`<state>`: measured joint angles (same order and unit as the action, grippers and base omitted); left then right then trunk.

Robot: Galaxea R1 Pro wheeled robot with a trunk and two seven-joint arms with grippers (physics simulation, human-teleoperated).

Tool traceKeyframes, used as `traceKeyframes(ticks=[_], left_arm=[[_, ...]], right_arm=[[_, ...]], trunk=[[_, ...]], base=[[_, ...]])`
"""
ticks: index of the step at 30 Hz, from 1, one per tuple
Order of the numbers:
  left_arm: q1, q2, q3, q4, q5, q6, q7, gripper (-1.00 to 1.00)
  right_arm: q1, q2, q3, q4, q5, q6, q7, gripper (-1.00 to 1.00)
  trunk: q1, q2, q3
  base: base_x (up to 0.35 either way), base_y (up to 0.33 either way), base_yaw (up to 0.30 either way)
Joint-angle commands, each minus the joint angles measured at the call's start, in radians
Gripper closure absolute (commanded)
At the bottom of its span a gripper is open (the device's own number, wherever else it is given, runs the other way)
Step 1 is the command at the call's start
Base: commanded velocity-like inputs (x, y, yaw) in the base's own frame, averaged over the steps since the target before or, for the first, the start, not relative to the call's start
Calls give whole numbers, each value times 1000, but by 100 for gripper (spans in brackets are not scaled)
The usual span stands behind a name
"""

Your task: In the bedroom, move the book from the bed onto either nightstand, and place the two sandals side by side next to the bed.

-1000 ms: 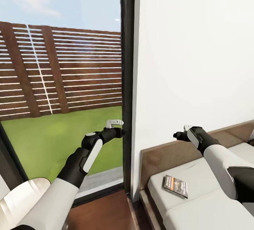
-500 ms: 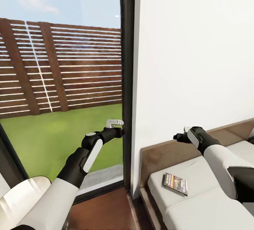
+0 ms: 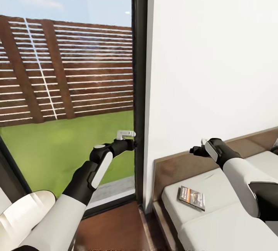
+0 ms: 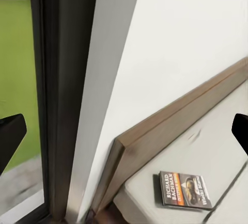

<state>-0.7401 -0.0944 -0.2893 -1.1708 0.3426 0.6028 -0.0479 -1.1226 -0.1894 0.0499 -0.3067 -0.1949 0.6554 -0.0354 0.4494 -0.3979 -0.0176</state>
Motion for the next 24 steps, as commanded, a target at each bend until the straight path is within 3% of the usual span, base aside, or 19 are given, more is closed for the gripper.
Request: traceKeyframes(ticks=[1,24], left_arm=[[-1,0,1,-1,1,5,-2,-100],[-1,-1,2,-4,4,6,-3,-100]], right_arm=[[-1,-1,6,-2,-9,4,-4,-100],[0,-1,5,-2,-8,6,-6,-100]], trunk=[[1,-2,-3],[1,-2,-40]], base=[[0,0,0],[0,0,0]])
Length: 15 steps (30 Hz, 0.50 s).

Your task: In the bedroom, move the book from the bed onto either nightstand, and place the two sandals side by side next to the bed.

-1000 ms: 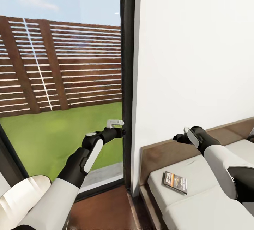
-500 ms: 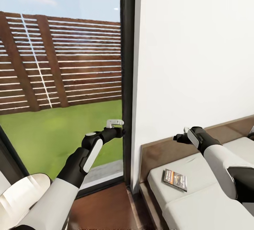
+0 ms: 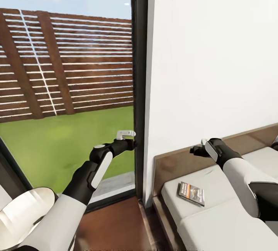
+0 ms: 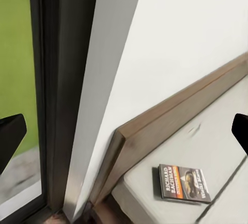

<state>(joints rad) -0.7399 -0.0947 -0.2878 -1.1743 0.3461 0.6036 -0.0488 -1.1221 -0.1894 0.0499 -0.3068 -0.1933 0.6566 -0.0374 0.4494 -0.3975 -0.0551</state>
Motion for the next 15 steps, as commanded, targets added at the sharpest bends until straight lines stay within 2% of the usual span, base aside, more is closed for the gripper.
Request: traceKeyframes(ticks=[1,15], left_arm=[[-1,0,0,-1,0,5,-2,-100],[-1,0,1,-1,-1,4,-2,-100]], right_arm=[[-1,-1,5,-1,-9,5,-4,-100],[-1,-1,4,-1,-11,5,-2,-100]], trunk=[[1,-2,-4],[1,-2,-9]], base=[[0,0,0],[0,0,0]])
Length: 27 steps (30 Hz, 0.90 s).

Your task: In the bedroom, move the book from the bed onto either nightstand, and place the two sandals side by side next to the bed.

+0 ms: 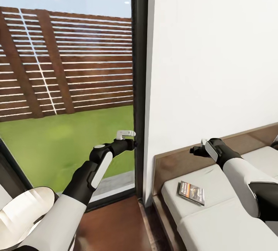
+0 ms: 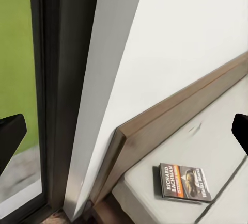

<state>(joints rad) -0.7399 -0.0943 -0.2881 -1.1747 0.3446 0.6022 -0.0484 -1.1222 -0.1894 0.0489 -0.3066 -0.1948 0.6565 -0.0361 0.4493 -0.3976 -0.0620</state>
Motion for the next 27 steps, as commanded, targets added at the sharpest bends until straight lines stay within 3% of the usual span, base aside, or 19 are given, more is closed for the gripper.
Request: traceKeyframes(ticks=[1,13,27], left_arm=[[-1,0,1,-1,1,5,-2,-100],[-1,-1,1,-2,1,3,-3,-100],[1,0,0,-2,1,-1,-3,-100]], right_arm=[[-1,-1,5,-1,-10,5,-4,-100],[-1,-4,4,1,-9,5,-6,-100],[-1,-8,3,3,-10,22,-6,-100]], trunk=[[1,-2,-2],[1,-2,-4],[1,-2,-25]], base=[[0,0,0],[0,0,0],[0,0,0]])
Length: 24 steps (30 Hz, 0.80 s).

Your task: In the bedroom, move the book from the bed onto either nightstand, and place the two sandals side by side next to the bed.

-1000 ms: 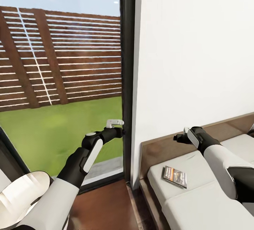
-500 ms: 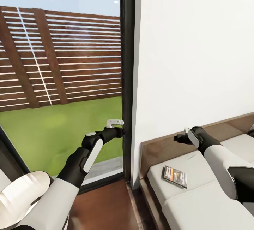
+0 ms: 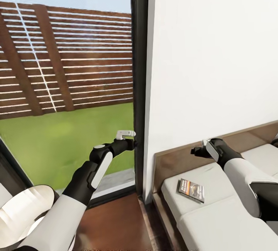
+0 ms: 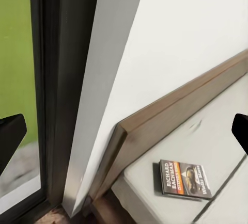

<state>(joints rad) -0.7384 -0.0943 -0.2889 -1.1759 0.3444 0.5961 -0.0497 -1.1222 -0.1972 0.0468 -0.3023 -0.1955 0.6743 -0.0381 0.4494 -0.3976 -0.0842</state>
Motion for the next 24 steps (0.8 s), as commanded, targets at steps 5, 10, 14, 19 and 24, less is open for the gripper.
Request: traceKeyframes(ticks=[5,10,14,19,24], left_arm=[[0,0,1,-1,0,4,-2,-100],[0,1,1,-2,-1,3,-1,-100],[1,0,1,-2,-1,2,-1,-100],[1,0,1,-2,-1,2,-1,-100],[1,-1,1,-2,-1,2,-1,-100]], right_arm=[[-1,-6,4,0,-9,4,-4,-100],[-1,-16,3,1,-10,3,-4,-100],[-1,-19,3,2,-10,-2,-3,-100],[-1,-19,2,2,-11,-7,-2,-100],[-1,-19,-1,2,-12,-30,-2,-100]], trunk=[[1,-2,-10],[1,-2,-18],[1,-2,-25],[1,-2,-33],[1,-2,-41]], base=[[0,0,0],[0,0,0],[0,0,0],[0,0,0],[0,0,0]])
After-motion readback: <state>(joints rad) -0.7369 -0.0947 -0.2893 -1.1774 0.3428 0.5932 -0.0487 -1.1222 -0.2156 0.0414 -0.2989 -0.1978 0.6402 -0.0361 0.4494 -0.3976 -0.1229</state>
